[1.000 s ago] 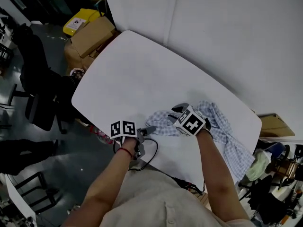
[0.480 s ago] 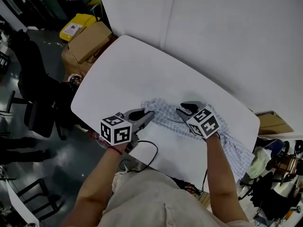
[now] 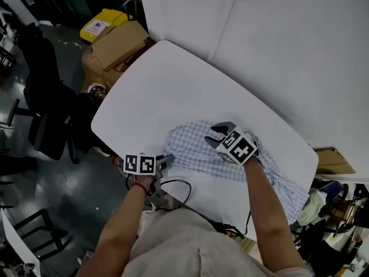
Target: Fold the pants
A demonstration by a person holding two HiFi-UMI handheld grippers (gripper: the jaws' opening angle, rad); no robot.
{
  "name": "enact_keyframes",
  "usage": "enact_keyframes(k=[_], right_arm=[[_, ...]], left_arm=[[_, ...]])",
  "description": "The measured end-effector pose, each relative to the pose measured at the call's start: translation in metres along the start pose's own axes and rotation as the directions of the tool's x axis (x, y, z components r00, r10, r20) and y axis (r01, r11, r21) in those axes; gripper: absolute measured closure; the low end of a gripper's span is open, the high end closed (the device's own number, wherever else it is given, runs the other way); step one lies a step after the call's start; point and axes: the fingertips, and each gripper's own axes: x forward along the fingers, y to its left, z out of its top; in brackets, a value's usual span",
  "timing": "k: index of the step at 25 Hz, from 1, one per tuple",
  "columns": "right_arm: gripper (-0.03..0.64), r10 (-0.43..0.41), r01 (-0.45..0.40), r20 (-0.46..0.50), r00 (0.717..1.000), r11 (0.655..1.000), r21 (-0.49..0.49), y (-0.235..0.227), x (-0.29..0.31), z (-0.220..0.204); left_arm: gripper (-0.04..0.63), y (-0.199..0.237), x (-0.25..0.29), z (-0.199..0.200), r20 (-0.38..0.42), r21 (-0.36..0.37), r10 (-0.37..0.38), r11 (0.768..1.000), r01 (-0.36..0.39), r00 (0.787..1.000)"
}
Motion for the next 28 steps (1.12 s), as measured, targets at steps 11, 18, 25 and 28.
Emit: enact_keyframes(k=[11,18,25,28], right_arm=[[0.378,0.141,-0.272,-0.349,0.926,0.892,-0.362,0.034,0.115,0.042],[0.495,0.201,-0.392,-0.475,0.857,0.852,-0.346,0.062,0.129,0.015],[0.586,0.212,-0.304,-0.337,0.917,0.919,-0.25,0.059,0.124,0.054],[0.586,0.167,-0.209,-0.184,0.969,0.948,-0.241,0.038,0.113,0.119]], left_arm=[[0.557,-0.007,0.001,-0.019,-0.12,0.126,-0.004,0.992,0.019,0.993],[0.557,0.003,-0.004,-0.025,-0.173,0.205,0.008,0.978,0.028,0.985],[0.557,0.015,-0.041,0.003,-0.185,0.23,0.033,0.973,0.011,0.982],[0.557,0.02,-0.076,0.05,-0.128,0.285,0.082,0.958,-0.043,0.988]])
